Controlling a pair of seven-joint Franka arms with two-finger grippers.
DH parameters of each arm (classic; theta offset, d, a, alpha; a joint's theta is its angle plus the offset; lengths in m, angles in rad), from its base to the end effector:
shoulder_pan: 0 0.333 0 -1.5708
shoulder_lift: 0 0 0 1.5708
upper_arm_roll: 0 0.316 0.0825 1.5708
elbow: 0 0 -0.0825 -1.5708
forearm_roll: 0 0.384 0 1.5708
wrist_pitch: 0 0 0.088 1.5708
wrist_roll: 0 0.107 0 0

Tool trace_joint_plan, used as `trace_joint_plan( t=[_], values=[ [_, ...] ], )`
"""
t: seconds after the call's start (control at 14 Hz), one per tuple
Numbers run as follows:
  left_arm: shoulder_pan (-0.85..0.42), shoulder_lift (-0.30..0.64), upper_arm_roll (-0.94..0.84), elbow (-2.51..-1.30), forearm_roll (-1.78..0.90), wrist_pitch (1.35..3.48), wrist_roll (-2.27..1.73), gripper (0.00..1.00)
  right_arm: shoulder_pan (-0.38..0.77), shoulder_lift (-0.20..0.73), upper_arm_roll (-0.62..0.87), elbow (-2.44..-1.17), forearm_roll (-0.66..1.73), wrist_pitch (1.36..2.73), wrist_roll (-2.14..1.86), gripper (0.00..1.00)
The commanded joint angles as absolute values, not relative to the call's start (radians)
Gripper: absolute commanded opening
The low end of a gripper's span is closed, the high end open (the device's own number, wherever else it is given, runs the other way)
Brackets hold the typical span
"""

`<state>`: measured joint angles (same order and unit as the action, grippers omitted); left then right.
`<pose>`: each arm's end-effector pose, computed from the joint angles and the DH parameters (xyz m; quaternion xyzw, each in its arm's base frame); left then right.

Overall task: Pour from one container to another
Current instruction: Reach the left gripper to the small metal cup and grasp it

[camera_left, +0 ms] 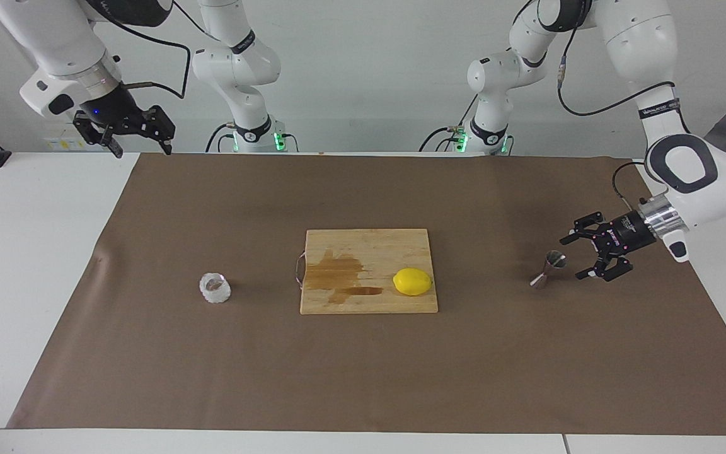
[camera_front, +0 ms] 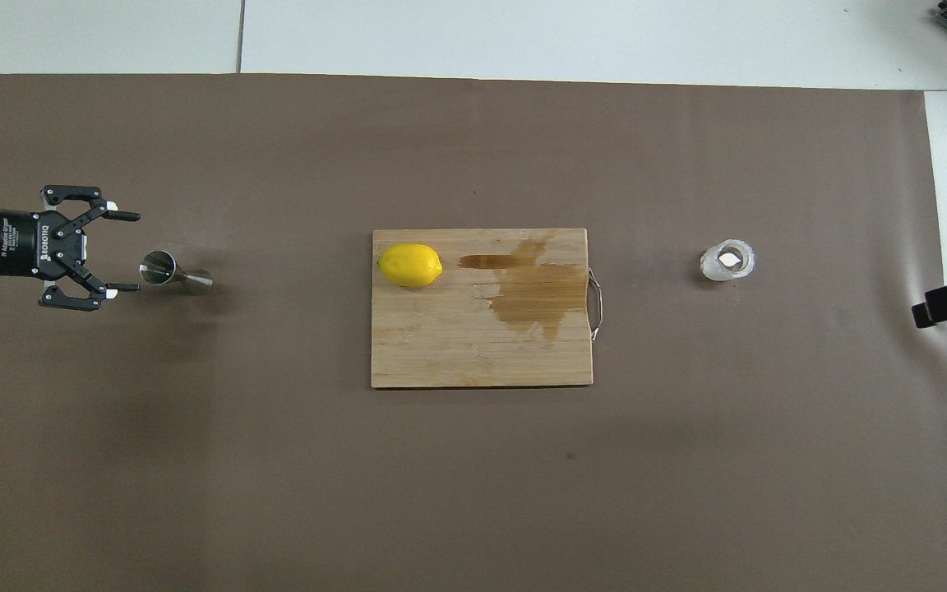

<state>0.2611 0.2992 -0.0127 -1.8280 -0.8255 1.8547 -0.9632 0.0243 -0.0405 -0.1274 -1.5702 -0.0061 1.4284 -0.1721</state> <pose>0.6061 0.0951 0.3727 0.6523 0.6509 -0.2455 0.3011 0.5237 -0.0564 0.6348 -0.9981 -0.0344 0.0504 0.0065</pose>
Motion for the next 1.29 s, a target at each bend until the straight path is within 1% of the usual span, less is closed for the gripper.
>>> trace_joint_plan(
  t=[0.0,0.14,0.36,0.57,1.22],
  values=[
    [0.273,0.281,-0.020,-1.905,-0.902,1.917,-0.979,1.00,0.026,-0.060,-0.126,-1.591,-0.005,1.425,-0.163,1.00],
    [0.275,0.276,-0.020,-1.948,-0.939,1.951,-0.976,1.00,0.026,-0.060,-0.126,-1.591,-0.005,1.425,-0.163,1.00],
    [0.273,0.273,-0.020,-1.960,-0.978,1.959,-0.976,1.00,0.026,-0.060,-0.126,-1.591,-0.005,1.425,-0.163,1.00],
    [0.281,0.255,-0.020,-2.006,-1.012,1.965,-0.965,1.00,0.026,-0.060,-0.126,-1.591,-0.005,1.425,-0.163,1.00],
    [0.285,0.242,-0.020,-2.020,-1.016,1.916,-0.868,1.00,0.026,-0.060,-0.126,-1.591,-0.005,1.425,-0.163,1.00]
  ],
)
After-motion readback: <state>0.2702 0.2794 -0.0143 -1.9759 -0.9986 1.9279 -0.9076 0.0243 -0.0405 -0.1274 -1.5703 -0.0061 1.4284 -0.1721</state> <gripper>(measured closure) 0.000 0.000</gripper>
